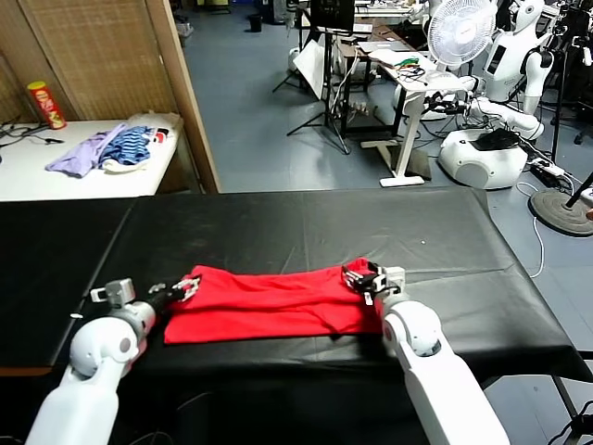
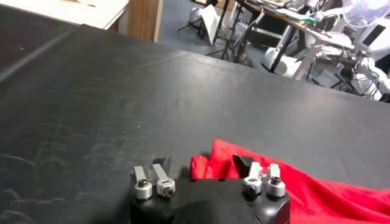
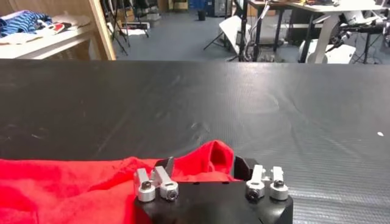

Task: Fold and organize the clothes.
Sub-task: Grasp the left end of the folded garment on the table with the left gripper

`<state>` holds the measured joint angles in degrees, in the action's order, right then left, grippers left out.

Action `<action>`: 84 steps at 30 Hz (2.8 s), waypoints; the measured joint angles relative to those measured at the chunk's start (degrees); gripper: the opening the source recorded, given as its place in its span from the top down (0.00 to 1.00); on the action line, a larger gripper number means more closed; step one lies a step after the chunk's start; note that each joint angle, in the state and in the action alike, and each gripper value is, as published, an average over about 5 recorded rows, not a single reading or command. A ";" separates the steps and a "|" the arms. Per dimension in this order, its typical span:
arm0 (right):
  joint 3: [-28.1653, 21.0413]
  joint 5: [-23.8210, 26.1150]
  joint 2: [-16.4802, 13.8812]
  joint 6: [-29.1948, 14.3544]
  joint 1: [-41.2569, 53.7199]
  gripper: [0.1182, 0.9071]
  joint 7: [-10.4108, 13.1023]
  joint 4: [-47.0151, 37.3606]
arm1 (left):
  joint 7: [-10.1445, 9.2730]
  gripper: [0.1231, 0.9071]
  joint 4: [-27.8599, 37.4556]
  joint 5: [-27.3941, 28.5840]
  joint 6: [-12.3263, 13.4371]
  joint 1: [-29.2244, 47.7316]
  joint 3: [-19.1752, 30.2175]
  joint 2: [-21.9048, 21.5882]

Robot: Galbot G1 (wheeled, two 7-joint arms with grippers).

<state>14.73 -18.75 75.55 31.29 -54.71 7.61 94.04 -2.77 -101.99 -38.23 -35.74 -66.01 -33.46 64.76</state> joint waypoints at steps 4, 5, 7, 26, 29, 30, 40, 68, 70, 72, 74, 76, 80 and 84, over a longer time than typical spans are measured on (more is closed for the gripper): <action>0.00 2.00 0.87 -2.50 -1.14 0.84 2.94 -0.03 | 0.26 0.94 -0.01 6.94 5.16 -1.04 0.84 0.84; 0.03 2.30 1.05 -2.96 -1.42 0.89 3.37 -0.03 | 0.25 0.96 0.08 9.19 6.68 -1.32 1.01 1.12; 0.10 2.59 1.31 -3.53 -1.83 0.96 3.72 -0.04 | 0.16 1.00 0.24 13.29 9.19 -1.90 1.19 1.75; -0.65 2.39 1.05 -2.72 -1.43 0.97 1.72 0.34 | 0.14 0.46 0.06 3.02 2.76 1.30 1.28 1.46; -0.81 2.35 1.06 -2.40 -1.21 0.97 1.60 0.41 | 0.36 0.26 1.49 0.77 1.84 2.86 2.60 1.18; -0.87 2.34 1.07 -2.32 -1.12 0.97 1.59 0.39 | 0.44 0.21 1.98 0.43 1.73 3.43 3.08 1.12; -0.85 2.22 1.19 -2.03 -0.83 0.97 1.41 0.18 | 1.53 0.24 5.70 4.40 3.13 7.70 7.63 0.85; -0.42 4.36 1.66 -4.06 -1.05 0.97 3.40 -1.14 | -2.17 1.00 4.12 23.33 9.63 3.11 5.51 2.59; -0.41 4.16 1.48 -4.08 -1.15 0.97 2.36 -0.99 | -2.09 1.00 4.20 23.55 9.34 2.70 5.17 2.57; -0.34 3.66 1.18 -4.04 -1.41 0.95 1.28 -0.62 | -1.97 1.00 3.91 22.98 9.07 2.28 4.94 2.67; -0.14 3.16 0.81 -3.97 -1.79 0.91 0.46 -0.04 | -1.90 0.96 3.32 22.00 8.92 1.89 4.78 2.81; 0.22 2.86 0.38 -3.83 -2.29 0.79 -0.15 0.78 | -1.89 0.87 2.53 20.76 8.75 1.59 4.50 2.90; 1.21 2.28 -0.54 -3.60 -3.50 0.52 -0.47 2.94 | -1.88 0.59 0.70 18.59 8.24 0.81 3.40 2.74; 2.34 0.86 -1.67 -3.33 -5.00 0.25 -0.42 5.81 | -1.78 0.31 -1.55 16.15 7.91 -0.65 1.62 2.17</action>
<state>17.07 -17.89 73.88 27.96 -59.71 7.19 99.85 -4.55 -103.54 -22.09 -27.83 -66.66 -31.84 66.94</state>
